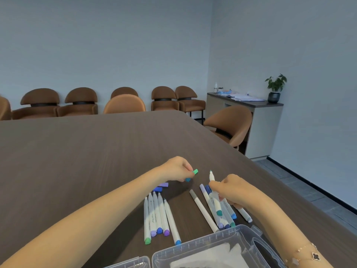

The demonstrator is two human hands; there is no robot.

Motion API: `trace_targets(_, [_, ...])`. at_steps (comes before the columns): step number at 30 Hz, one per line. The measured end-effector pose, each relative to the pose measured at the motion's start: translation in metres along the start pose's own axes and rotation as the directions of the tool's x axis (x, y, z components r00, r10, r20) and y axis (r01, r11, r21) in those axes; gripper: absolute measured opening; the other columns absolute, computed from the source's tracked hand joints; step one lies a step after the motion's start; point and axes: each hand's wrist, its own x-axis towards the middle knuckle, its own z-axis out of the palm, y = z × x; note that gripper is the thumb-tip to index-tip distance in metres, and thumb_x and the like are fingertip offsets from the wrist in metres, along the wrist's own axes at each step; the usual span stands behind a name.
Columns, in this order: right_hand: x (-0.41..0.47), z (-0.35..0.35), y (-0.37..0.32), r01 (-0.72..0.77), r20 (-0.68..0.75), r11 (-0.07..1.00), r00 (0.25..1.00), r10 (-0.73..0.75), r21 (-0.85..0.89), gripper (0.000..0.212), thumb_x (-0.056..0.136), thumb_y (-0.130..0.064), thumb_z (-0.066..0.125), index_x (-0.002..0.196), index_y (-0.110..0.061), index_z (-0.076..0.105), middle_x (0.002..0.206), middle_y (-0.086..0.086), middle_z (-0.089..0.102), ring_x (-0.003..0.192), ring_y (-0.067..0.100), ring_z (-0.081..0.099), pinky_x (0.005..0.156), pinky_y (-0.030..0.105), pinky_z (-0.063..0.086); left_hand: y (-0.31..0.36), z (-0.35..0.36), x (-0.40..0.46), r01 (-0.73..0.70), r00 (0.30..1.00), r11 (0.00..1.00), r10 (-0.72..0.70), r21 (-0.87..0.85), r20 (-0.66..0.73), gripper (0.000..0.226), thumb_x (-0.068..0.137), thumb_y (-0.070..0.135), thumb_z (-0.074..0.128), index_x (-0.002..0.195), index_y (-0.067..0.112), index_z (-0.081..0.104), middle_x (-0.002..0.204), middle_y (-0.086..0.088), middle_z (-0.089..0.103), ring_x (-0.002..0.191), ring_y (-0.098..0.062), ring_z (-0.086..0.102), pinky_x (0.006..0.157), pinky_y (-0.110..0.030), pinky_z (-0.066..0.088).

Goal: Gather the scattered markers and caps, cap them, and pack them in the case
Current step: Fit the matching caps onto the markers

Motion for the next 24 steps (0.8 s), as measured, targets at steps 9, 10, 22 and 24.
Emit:
trace_targets(9, [-0.017,0.016,-0.021,0.285,0.064,0.931,0.95,-0.306,0.226,0.015,0.094,-0.03,0.054,0.101,-0.017,0.058,0.071,-0.008,0.062,0.037,-0.004,0.051,0.041,0.01,0.037,-0.032,-0.062,-0.053,-0.133,0.99,0.903,0.142,-0.409,-0.008,0.019,0.091,0.021,0.06,0.108,0.027,0.064,0.11,0.006,0.068,0.103,-0.007,0.064,0.089,-0.017,0.051])
trace_targets(10, [-0.019,0.017,-0.022,0.298,0.058,0.93,0.947,-0.317,0.216,0.013,0.094,-0.031,0.054,0.099,-0.019,0.057,0.075,-0.008,0.063,0.043,-0.003,0.054,0.043,0.011,0.039,-0.035,-0.062,-0.053,-0.135,0.989,0.899,0.147,-0.417,-0.004,0.018,0.091,0.021,0.059,0.107,0.028,0.064,0.11,0.006,0.068,0.104,-0.007,0.064,0.089,-0.017,0.051])
trace_targets(22, [-0.015,0.023,-0.018,0.291,0.058,0.932,0.949,-0.309,0.215,0.01,0.093,-0.032,0.056,0.095,-0.025,0.061,0.078,-0.009,0.065,0.069,0.01,0.059,0.053,0.015,0.049,-0.039,-0.051,-0.048,-0.145,0.98,0.884,0.189,-0.444,0.057,0.018,0.092,0.018,0.058,0.108,0.021,0.064,0.108,0.001,0.069,0.106,-0.014,0.064,0.086,-0.019,0.051])
trace_targets(24, [-0.014,0.024,-0.018,0.281,0.063,0.933,0.951,-0.302,0.226,0.011,0.093,-0.032,0.055,0.095,-0.024,0.063,0.077,-0.009,0.066,0.066,0.01,0.057,0.052,0.014,0.047,-0.04,-0.051,-0.049,-0.134,0.982,0.888,0.178,-0.439,0.061,0.015,0.091,0.018,0.058,0.105,0.019,0.064,0.11,-0.003,0.069,0.107,-0.017,0.063,0.087,-0.02,0.051])
